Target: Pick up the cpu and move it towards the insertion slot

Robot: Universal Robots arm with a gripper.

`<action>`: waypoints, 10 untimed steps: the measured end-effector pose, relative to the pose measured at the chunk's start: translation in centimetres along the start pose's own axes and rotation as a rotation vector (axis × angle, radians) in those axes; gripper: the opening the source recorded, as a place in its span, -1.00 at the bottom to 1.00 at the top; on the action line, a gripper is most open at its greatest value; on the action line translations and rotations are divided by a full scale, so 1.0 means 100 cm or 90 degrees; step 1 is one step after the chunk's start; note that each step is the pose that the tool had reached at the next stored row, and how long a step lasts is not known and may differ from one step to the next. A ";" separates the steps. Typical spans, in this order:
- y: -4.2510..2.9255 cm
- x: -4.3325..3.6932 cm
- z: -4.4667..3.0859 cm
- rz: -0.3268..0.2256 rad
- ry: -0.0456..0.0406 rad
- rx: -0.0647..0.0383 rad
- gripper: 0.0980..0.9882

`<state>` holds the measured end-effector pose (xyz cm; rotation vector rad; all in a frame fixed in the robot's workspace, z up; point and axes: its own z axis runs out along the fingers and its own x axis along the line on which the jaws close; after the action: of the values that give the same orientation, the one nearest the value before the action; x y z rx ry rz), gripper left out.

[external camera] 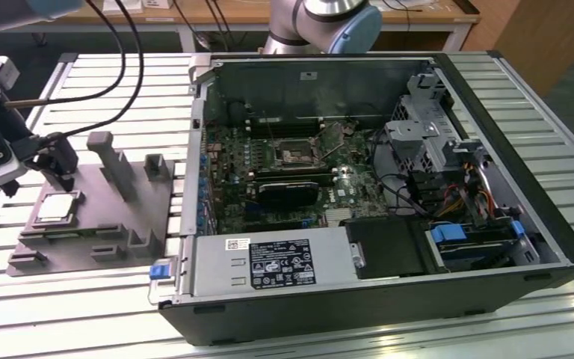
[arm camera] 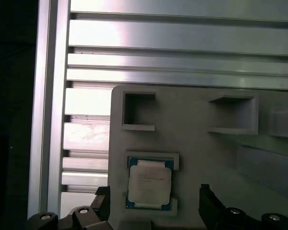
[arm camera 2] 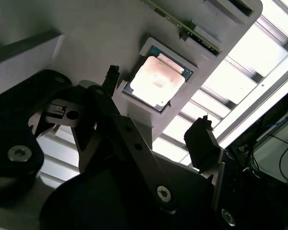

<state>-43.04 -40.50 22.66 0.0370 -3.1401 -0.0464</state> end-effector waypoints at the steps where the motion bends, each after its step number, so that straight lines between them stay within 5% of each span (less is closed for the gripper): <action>1: -0.0001 0.0002 0.0017 0.000 0.0001 0.000 0.63; 10: -0.0004 0.0030 0.0164 0.000 0.0001 0.000 0.44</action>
<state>-43.34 -40.50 21.03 0.0370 -3.1400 -0.0462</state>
